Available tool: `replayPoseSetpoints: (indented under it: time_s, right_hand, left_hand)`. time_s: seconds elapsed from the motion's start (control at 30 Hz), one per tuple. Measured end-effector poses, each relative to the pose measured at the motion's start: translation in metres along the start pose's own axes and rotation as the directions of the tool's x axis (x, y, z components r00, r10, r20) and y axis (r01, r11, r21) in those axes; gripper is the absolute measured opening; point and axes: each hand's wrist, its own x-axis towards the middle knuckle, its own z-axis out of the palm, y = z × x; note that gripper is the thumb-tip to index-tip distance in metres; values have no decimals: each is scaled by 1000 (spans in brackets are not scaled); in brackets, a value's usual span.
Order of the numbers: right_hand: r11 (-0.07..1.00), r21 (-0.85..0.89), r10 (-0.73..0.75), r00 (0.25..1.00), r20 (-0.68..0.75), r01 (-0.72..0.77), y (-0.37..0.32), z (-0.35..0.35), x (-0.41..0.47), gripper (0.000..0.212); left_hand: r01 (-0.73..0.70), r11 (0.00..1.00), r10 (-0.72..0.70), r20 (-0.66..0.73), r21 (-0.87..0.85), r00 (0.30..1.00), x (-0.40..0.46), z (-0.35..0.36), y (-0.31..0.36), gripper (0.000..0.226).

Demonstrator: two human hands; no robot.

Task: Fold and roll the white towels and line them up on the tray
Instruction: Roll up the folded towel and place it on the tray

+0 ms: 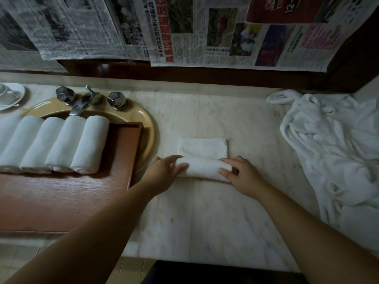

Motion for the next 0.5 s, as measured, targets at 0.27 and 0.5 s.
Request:
replayPoseSetpoints:
  time_s: [0.27,0.5]
  right_hand:
    - [985,35,166,986,12,-166,-3,-4,28,37]
    - [991,-102,-108,967,-230,86,-22,5,6,27]
  left_hand:
    - [57,984,-62,25,167,998,26,-5,5,66]
    - [35,999,-35,-131,-1,991,11,3,20,21]
